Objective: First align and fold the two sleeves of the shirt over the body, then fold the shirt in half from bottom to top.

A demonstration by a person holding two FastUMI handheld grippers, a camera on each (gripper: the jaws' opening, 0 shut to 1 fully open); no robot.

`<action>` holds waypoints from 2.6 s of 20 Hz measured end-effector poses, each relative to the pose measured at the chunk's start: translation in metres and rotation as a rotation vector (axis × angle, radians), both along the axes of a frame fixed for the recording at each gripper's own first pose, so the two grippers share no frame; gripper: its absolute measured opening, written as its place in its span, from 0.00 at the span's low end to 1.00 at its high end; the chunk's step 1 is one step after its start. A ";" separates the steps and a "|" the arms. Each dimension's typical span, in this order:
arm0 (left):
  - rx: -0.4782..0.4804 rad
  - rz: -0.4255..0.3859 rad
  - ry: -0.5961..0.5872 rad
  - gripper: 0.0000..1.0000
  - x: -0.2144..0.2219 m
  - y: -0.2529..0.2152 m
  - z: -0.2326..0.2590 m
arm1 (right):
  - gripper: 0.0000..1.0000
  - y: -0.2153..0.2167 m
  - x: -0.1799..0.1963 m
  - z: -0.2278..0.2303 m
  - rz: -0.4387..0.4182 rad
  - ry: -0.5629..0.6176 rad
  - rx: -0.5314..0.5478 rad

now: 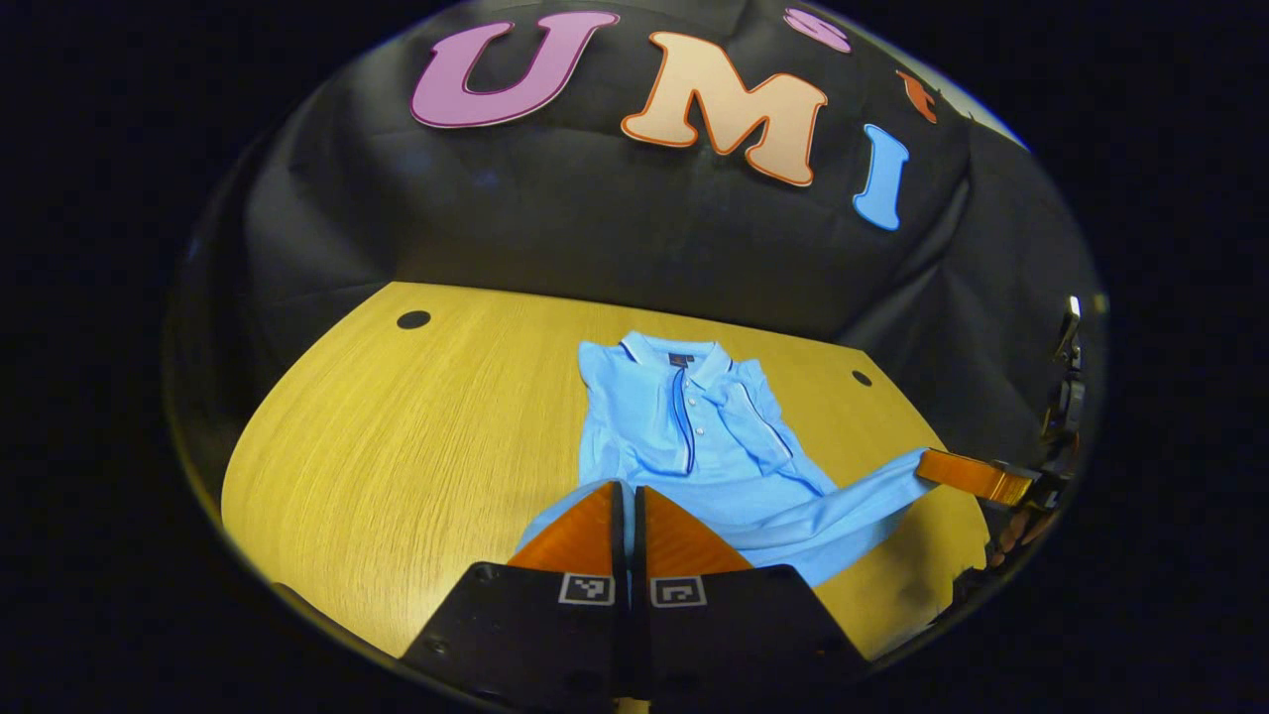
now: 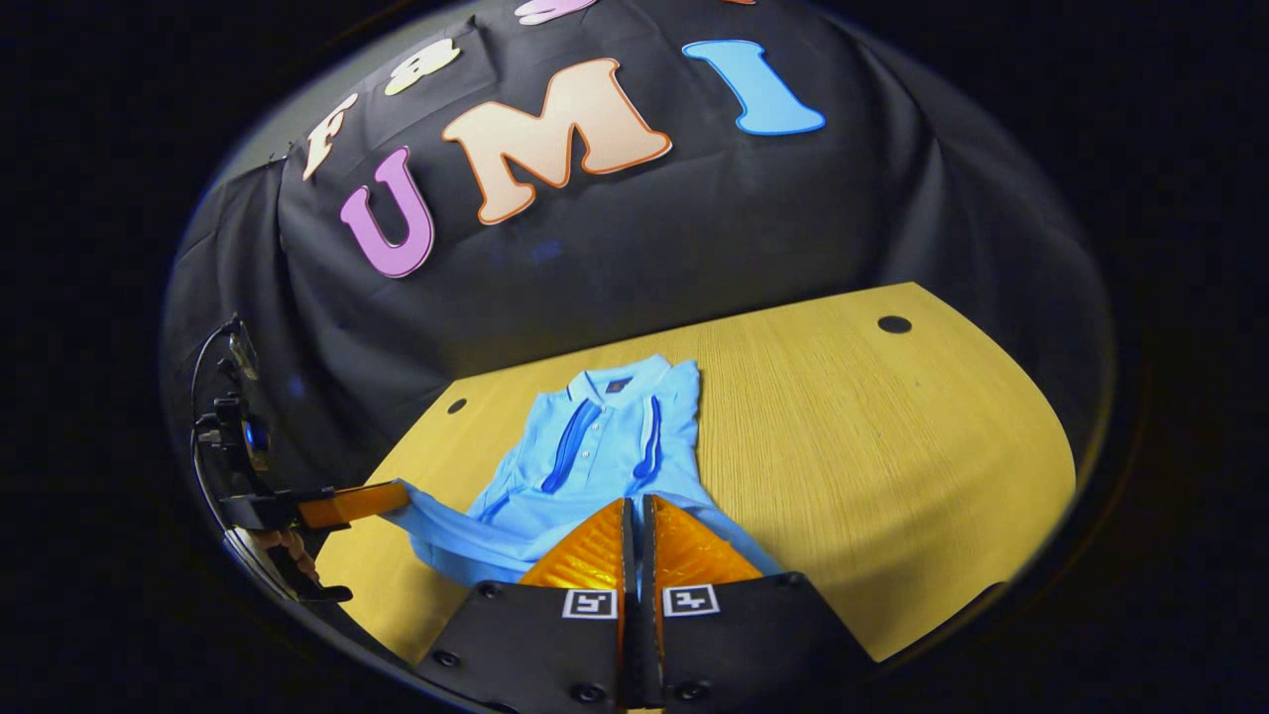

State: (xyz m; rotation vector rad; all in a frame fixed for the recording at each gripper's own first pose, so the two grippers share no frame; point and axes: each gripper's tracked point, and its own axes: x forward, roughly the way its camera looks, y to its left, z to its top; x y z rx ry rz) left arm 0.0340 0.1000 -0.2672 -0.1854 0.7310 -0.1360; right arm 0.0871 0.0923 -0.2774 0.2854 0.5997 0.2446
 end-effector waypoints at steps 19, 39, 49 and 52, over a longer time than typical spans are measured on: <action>0.094 -0.035 -0.079 0.00 0.215 0.017 -0.071 | 0.02 0.019 0.218 -0.055 -0.147 -0.022 0.073; 0.124 0.019 -0.280 0.96 0.167 0.002 0.009 | 0.97 0.008 0.136 0.029 -0.143 -0.273 -0.109; 0.176 0.018 -0.462 0.95 0.036 -0.027 0.137 | 0.97 -0.001 -0.006 0.129 -0.125 -0.416 -0.114; 0.189 0.034 -0.494 0.95 0.010 -0.024 0.158 | 0.97 0.004 -0.037 0.138 -0.096 -0.434 -0.108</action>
